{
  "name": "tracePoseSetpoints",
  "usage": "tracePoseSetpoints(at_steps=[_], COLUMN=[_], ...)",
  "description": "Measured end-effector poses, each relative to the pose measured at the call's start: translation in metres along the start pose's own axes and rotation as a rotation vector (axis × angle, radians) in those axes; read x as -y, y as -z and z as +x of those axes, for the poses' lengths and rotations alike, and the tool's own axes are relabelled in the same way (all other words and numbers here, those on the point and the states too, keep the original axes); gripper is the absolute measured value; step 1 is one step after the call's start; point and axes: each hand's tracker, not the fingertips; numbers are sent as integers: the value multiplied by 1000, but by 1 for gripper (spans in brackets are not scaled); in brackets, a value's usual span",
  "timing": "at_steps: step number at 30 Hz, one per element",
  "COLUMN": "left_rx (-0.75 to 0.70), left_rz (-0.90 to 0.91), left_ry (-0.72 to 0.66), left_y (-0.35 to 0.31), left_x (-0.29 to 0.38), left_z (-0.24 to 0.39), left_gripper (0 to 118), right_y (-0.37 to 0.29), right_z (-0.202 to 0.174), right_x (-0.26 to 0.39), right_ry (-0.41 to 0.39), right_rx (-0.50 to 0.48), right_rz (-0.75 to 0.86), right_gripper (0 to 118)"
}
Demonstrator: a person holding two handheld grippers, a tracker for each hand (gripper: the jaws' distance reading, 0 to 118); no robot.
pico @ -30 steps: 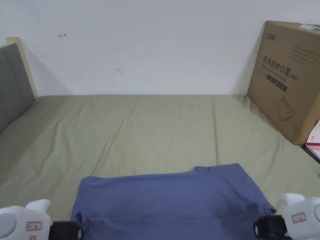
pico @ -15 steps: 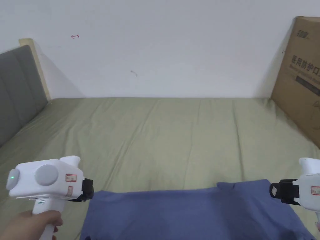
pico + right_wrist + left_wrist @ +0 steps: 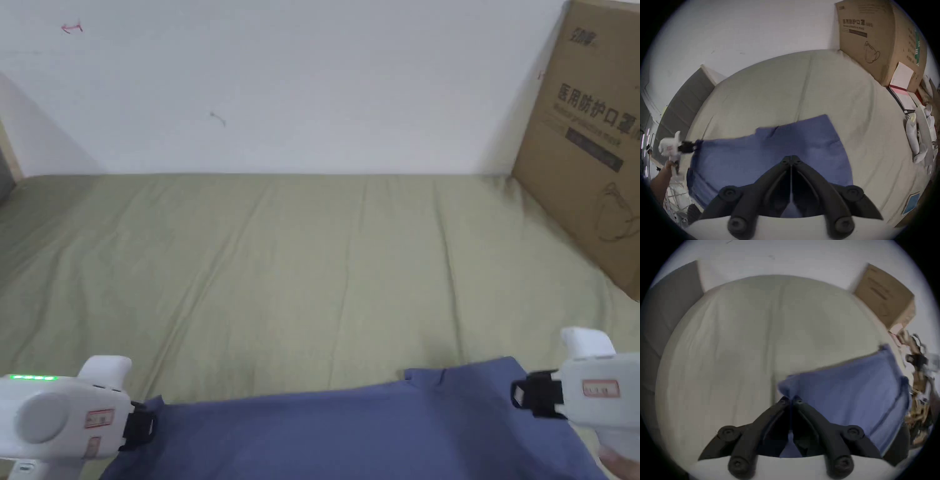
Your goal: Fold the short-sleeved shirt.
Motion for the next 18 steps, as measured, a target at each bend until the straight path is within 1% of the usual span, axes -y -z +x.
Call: tracePoseSetpoints(at_steps=[1, 2, 3, 4, 6, 7, 9, 10, 11, 12, 13, 14, 15, 16, 17, 18], left_rx=[13, 10, -7, -21, -15, -10, -17, 7, 17, 13, 11, -4, -15, -25, -28, -28], left_rz=[15, 24, 39, 49, 71, 89, 137, 148, 146, 142, 138, 131, 123, 115, 109, 105], left_ry=[-8, 2, 9, 10, -11, -24, -63, -94, -104, -100, -96, -69, -43, -21, -22, -26], left_y=[-6, -11, -23, -29, -40, -49, -62, -68, -72, -75, -78, -79, -79, -78, -76, -75], left_x=[-2, -3, -4, -5, -8, -11, -10, -9, -11, -10, -9, -8, -9, -7, -6, -5], left_z=[2, 4, 13, 14, 11, 11, 6, 3, -1, -3, -3, -3, -5, -5, -5, -6], left_gripper=[2, 2, 2, 2, 2, 2, 2, 2, 2, 2, 2, 2, 2, 2, 2, 2], right_y=[6, 16, 25, 33, 59, 73, 92, 99, 109, 120, 127, 132, 134, 127, 119, 116], right_z=[7, 11, 11, 10, 13, 12, 13, 15, 21, 29, 32, 35, 32, 22, 16, 16], right_x=[-8, -18, -25, -35, -54, -60, -68, -71, -74, -76, -77, -74, -70, -66, -69, -70], right_ry=[26, 31, 30, 25, 16, 15, -4, -19, -12, 11, 42, 81, 87, 8, -88, -106], right_rx=[-3, 8, 37, 64, 77, 99, 166, 215, 242, 235, 221, 160, 132, 199, 184, 138], right_rz=[39, 29, 21, 44, -22, -60, -81, -86, -94, -119, -162, -233, -282, -253, -209, -222], right_gripper=[90, 99, 99, 110, 109, 109, 109, 109, 106, 100, 89, 61, 52, 42, 4, 3])
